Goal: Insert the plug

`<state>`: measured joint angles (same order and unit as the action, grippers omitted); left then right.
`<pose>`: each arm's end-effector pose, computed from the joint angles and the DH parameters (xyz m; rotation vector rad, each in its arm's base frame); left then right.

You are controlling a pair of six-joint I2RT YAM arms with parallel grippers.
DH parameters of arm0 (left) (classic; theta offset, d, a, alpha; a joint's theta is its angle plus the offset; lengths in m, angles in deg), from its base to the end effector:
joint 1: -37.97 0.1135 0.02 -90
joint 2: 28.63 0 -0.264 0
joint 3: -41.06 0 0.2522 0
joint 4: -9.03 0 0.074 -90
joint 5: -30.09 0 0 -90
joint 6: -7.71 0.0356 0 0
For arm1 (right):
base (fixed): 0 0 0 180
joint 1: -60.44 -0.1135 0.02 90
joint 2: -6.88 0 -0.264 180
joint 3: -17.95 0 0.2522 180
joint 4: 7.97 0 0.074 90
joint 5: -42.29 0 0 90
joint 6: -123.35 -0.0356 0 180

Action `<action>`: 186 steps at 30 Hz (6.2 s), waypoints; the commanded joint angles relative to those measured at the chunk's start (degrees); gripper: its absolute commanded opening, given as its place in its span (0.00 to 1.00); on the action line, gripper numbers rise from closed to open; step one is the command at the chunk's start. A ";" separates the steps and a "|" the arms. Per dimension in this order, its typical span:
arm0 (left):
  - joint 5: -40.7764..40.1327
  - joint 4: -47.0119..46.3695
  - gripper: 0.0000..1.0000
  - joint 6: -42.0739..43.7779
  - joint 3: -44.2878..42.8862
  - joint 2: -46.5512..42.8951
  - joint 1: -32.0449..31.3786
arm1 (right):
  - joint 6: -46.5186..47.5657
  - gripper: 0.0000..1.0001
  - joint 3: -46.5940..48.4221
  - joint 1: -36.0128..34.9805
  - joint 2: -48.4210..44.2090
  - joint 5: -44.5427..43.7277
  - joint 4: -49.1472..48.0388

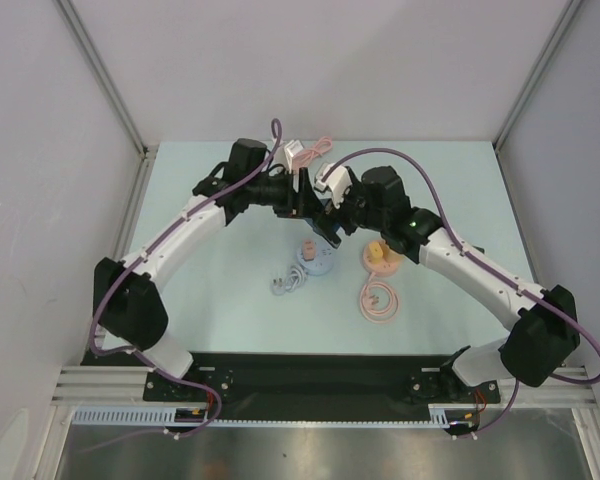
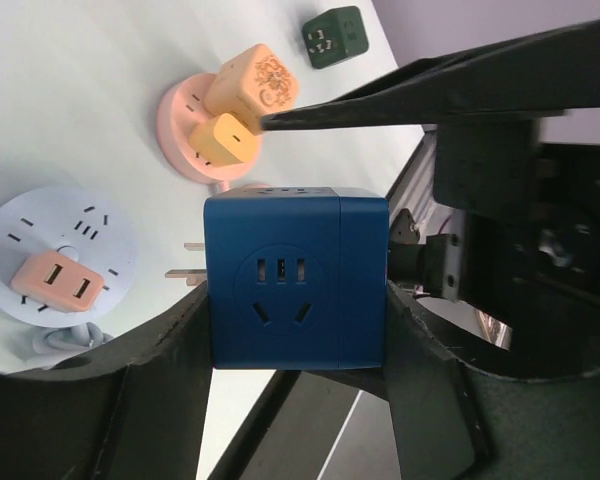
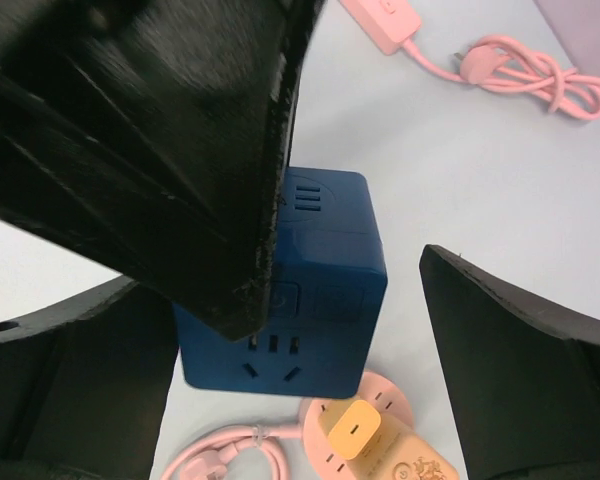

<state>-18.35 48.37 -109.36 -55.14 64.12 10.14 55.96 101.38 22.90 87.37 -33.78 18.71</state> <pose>0.3126 -0.1917 0.3334 0.4587 2.2857 -1.3095 0.2546 0.2064 0.3431 -1.1339 1.6417 0.4096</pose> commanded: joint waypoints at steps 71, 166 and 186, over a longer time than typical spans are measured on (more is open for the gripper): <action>-25.75 -27.87 0.19 -7.73 47.19 -11.36 3.93 | 42.17 0.00 23.23 6.69 32.98 17.18 37.87; -10.36 -7.74 0.80 8.44 41.04 -37.47 27.66 | 17.74 1.00 24.46 5.28 32.98 -8.48 22.06; -16.85 -4.50 0.78 13.18 37.79 -38.17 13.35 | -33.56 1.00 1.09 18.80 -7.09 -7.56 12.12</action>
<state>-31.12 42.97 -99.50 -13.90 27.86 27.47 40.27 105.58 35.47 82.91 -43.57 29.49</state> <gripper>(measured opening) 0.784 0.993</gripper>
